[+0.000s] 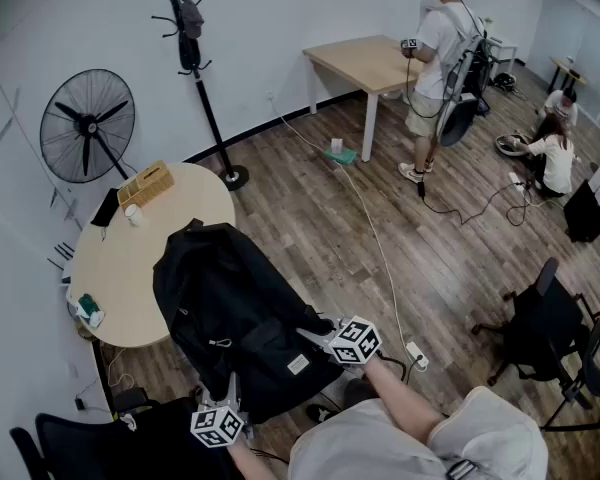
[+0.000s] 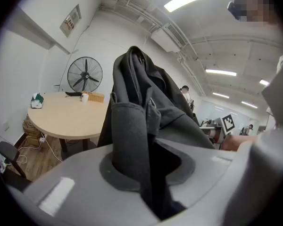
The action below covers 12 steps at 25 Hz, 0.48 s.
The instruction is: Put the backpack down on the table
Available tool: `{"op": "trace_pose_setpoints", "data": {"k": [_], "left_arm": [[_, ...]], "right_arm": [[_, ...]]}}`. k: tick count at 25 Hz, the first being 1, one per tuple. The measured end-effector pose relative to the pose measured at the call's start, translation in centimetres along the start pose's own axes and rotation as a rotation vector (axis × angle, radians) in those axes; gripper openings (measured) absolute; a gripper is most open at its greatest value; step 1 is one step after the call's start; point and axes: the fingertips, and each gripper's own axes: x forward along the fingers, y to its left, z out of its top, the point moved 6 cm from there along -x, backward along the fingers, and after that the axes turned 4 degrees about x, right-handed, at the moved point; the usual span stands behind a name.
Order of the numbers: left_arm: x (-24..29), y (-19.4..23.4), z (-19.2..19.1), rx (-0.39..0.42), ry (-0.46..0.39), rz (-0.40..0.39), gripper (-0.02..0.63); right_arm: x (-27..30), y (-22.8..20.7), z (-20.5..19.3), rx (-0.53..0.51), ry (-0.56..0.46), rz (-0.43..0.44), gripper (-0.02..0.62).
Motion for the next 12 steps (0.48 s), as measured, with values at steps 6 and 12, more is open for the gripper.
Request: {"op": "trace_pose_setpoints", "data": {"k": [6, 12], "left_arm": [[-2.4, 0.8, -2.0, -0.027, -0.04, 0.018, 0.13], [-3.6, 0.9, -2.9, -0.027, -0.034, 0.023, 0.129]], "right_arm": [[0.5, 2.3, -1.0, -0.035, 0.009, 0.036, 0.049], [0.3, 3.8, -1.8, -0.041, 0.027, 0.035, 0.048]]}}
